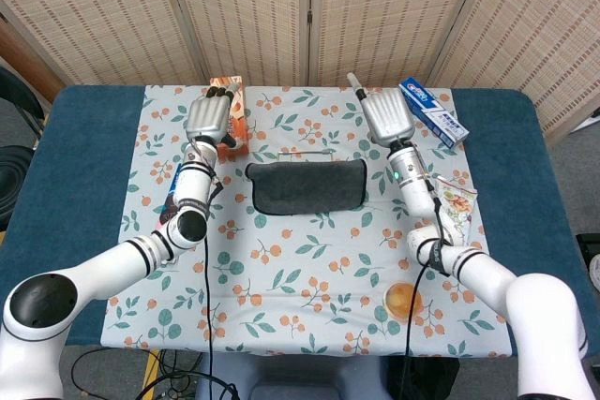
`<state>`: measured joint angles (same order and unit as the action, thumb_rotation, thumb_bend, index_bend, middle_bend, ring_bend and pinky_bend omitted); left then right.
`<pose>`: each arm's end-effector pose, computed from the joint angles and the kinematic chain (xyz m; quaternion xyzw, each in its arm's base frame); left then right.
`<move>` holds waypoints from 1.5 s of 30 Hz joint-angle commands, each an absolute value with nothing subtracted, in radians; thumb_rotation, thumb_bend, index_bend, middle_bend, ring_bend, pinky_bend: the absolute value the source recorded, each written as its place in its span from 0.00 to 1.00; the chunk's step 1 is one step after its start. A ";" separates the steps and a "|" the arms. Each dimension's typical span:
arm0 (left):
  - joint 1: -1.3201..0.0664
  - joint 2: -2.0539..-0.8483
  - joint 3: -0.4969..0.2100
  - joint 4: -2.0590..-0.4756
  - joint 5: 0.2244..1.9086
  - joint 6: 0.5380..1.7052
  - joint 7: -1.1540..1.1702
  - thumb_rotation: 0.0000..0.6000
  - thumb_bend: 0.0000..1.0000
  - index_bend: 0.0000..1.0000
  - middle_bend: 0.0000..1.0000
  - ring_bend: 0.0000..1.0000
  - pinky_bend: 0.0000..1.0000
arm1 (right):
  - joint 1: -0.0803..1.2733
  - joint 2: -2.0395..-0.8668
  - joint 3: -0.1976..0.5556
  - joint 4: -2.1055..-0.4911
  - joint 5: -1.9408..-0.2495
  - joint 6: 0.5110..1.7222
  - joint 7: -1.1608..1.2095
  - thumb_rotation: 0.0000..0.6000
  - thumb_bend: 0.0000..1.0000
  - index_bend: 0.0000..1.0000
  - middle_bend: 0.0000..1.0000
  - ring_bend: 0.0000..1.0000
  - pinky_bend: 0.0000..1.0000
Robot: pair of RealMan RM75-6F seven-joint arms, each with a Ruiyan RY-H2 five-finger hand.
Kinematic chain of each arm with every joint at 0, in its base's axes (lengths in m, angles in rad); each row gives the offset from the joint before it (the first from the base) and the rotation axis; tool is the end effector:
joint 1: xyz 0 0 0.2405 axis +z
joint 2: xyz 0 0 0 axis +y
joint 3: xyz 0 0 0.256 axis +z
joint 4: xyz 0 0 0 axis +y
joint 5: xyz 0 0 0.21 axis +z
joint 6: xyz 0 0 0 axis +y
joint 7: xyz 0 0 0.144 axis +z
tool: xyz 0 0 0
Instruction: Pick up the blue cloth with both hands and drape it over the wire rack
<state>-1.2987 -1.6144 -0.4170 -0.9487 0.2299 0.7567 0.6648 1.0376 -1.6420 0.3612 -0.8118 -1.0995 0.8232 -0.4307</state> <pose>-0.0392 0.5181 0.0447 -0.6212 -0.4421 -0.3524 0.5426 -0.1159 -0.5019 0.0602 0.7063 -0.1855 0.3321 0.5970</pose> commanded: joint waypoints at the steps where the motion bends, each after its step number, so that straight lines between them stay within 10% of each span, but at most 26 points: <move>1: -1.243 -1.560 -0.408 -1.026 0.261 0.783 0.628 1.00 0.17 0.13 0.11 0.12 0.39 | 0.983 -1.553 0.342 -0.928 -1.104 0.844 -0.415 1.00 0.25 0.12 0.73 0.76 1.00; 8: -1.106 -1.432 -0.383 -1.233 0.354 0.855 0.524 1.00 0.27 0.18 0.13 0.14 0.39 | 0.879 -1.384 0.294 -1.171 -1.139 0.896 -0.376 1.00 0.33 0.30 0.67 0.69 0.99; 22: -0.805 -1.178 -0.234 -1.653 0.715 1.086 0.371 1.00 0.27 0.19 0.13 0.14 0.31 | 0.624 -1.145 0.162 -1.479 -1.332 1.153 -0.216 1.00 0.34 0.32 0.62 0.60 0.87; 30: -0.622 -1.102 -0.115 -1.773 0.958 1.264 0.308 1.00 0.27 0.19 0.13 0.14 0.28 | 0.463 -1.066 0.063 -1.535 -1.431 1.288 -0.113 1.00 0.33 0.32 0.61 0.56 0.71; 45: -0.370 -1.109 0.011 -1.791 1.243 1.507 0.251 1.00 0.27 0.19 0.13 0.14 0.25 | 0.220 -1.075 -0.028 -1.481 -1.545 1.550 -0.012 1.00 0.34 0.37 0.61 0.56 0.71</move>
